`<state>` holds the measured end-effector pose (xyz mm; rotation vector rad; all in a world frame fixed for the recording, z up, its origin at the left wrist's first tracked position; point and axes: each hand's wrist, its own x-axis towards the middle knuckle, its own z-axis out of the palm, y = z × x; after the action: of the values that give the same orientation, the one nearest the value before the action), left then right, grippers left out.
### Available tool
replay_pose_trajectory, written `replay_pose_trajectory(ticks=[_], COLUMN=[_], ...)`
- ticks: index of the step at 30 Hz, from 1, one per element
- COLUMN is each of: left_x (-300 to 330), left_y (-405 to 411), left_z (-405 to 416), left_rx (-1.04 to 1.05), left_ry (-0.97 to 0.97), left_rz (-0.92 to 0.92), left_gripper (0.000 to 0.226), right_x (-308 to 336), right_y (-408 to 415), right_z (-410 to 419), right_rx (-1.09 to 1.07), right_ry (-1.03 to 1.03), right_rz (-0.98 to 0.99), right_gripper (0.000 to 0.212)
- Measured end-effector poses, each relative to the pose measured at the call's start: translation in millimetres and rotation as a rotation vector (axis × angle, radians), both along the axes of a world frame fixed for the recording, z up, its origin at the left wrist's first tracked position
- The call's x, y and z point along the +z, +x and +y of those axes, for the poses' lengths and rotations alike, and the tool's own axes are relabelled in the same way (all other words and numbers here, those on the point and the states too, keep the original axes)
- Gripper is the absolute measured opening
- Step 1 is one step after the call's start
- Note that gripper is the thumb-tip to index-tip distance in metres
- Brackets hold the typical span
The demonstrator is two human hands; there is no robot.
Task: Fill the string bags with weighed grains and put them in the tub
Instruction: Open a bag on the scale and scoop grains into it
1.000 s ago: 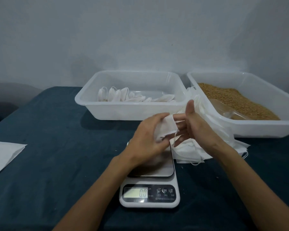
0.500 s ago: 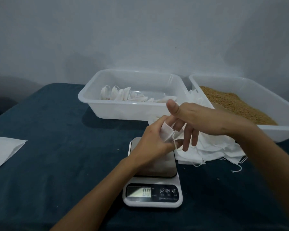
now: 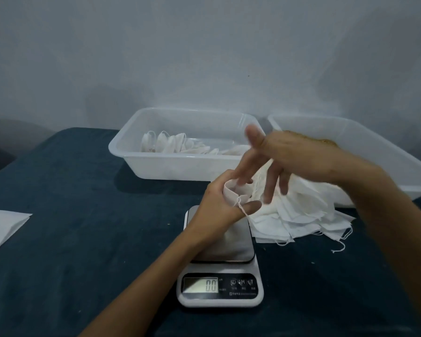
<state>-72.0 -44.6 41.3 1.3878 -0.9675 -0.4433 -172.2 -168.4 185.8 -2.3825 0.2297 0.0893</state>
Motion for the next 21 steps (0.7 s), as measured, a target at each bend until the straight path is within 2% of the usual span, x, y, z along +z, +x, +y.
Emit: replay_pose_trajectory(ticks=[3, 5, 6, 7, 8, 11, 17, 21], left_x=[1, 1, 1, 0, 0, -2, -3, -4], left_y=[-1, -1, -1, -1, -1, 1, 2, 2], left_z=[1, 1, 1, 1, 1, 0, 0, -1], left_rx=[0.004, 0.011, 0.013, 0.013, 0.014, 0.015, 0.017, 0.016], left_ry=[0.012, 0.014, 0.014, 0.015, 0.017, 0.022, 0.018, 0.019], left_rz=[0.011, 0.023, 0.027, 0.028, 0.026, 0.013, 0.018, 0.028], left_gripper=[0.035, 0.035, 0.035, 0.035, 0.035, 0.036, 0.037, 0.037], right_x=[-3, -19, -30, -41, -52, -81, -104, -105], right_y=[-7, -12, -15, -19, -23, -33, -32, -35], right_z=[-44, -92, -119, -145, -168, -211, -236, -242], right_rx=[-0.219, -0.431, -0.537, -0.620, -0.674, -0.684, -0.689, -0.704], right_ry=[-0.009, -0.193, -0.312, -0.419, -0.492, -0.544, -0.630, -0.668], right_rz=[-0.274, -0.392, -0.386, -0.313, -0.187, 0.160, 0.247, 0.326], right_gripper=[0.072, 0.043, 0.031, 0.025, 0.028, 0.046, 0.030, 0.032])
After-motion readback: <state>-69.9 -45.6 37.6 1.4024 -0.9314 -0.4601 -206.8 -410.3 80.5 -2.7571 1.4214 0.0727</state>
